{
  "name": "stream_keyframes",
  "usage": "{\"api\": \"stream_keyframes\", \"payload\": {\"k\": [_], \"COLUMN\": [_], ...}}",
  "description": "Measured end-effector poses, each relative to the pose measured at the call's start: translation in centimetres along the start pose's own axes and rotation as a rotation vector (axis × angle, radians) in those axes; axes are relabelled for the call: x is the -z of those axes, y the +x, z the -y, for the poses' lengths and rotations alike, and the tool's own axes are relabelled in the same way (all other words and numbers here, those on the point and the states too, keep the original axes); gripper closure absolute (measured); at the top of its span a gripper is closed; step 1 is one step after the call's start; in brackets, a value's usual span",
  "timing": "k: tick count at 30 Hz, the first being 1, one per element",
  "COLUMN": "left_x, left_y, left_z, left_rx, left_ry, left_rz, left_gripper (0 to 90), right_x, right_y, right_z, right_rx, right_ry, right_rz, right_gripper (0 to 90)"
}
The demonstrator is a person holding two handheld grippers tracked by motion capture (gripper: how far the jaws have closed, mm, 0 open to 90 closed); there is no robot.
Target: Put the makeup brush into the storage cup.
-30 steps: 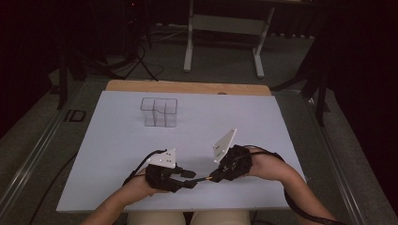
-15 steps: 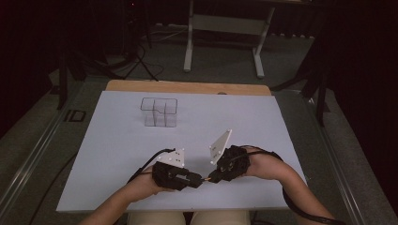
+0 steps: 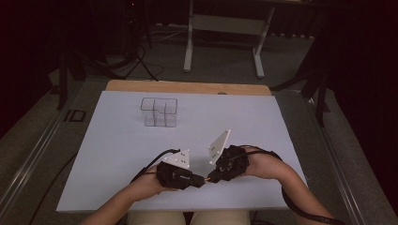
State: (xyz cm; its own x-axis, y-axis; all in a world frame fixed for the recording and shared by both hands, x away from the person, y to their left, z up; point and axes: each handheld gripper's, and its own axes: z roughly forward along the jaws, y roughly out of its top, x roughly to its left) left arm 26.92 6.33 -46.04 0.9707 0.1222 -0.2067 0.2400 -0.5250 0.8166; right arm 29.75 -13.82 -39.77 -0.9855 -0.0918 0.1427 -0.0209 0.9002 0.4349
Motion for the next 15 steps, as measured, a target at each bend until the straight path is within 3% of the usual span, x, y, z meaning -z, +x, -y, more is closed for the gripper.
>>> {"api": "stream_keyframes", "payload": {"k": [5, 8, 11, 12, 15], "left_x": [0.1, 0.3, 0.5, 0.7, 1.0], "left_y": [0.0, 0.1, 0.2, 0.3, 0.4], "left_z": [0.1, 0.5, 0.7, 0.8, 1.0], "left_rx": [-0.018, -0.030, -0.023, -0.012, -0.009], "left_ry": [-0.017, -0.052, -0.075, -0.102, -0.119], "left_rz": [-0.012, -0.021, -0.023, -0.040, -0.065], "left_gripper": [84.3, 84.3, 84.3, 84.3, 84.4], "right_x": [0.1, 0.4, 0.7, 1.0, 1.5], "right_y": [0.1, 0.1, 0.0, 0.0, -0.1], "right_z": [0.2, 0.4, 0.5, 0.8, 1.1], "right_rx": [0.003, -0.004, -0.002, -0.013, -0.028], "right_ry": [-0.021, -0.050, -0.058, -0.073, -0.105], "right_rz": [0.008, 0.033, 0.046, 0.064, 0.083], "right_gripper": [83.0, 81.5, 79.4, 77.4, 75.4]}}
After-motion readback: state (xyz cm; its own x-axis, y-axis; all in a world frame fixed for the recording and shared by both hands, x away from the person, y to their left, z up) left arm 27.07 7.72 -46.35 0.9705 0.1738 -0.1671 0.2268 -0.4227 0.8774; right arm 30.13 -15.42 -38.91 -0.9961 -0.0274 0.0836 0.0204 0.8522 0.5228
